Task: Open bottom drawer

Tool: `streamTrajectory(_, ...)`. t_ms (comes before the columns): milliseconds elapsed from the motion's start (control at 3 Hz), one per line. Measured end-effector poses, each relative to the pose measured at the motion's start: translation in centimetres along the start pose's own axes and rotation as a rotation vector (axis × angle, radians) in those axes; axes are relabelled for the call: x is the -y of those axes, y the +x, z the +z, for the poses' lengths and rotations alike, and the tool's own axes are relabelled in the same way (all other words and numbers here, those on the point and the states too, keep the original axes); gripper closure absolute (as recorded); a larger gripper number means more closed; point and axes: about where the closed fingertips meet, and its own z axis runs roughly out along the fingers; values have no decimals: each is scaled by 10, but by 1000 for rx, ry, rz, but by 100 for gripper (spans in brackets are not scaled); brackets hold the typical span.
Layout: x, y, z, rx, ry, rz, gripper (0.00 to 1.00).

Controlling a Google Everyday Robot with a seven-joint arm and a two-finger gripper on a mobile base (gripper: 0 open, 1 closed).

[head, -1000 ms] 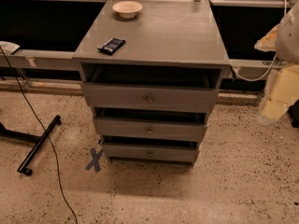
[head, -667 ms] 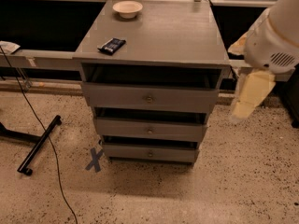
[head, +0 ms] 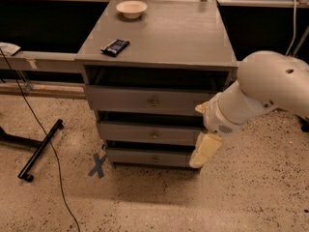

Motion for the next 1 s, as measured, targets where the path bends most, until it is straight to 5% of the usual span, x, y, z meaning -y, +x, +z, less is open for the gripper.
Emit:
streamTrajectory(333, 12, -6, -6, 19, 50, -1, 0)
streamTrajectory(1000, 13, -5, 6, 43, 14, -2, 0)
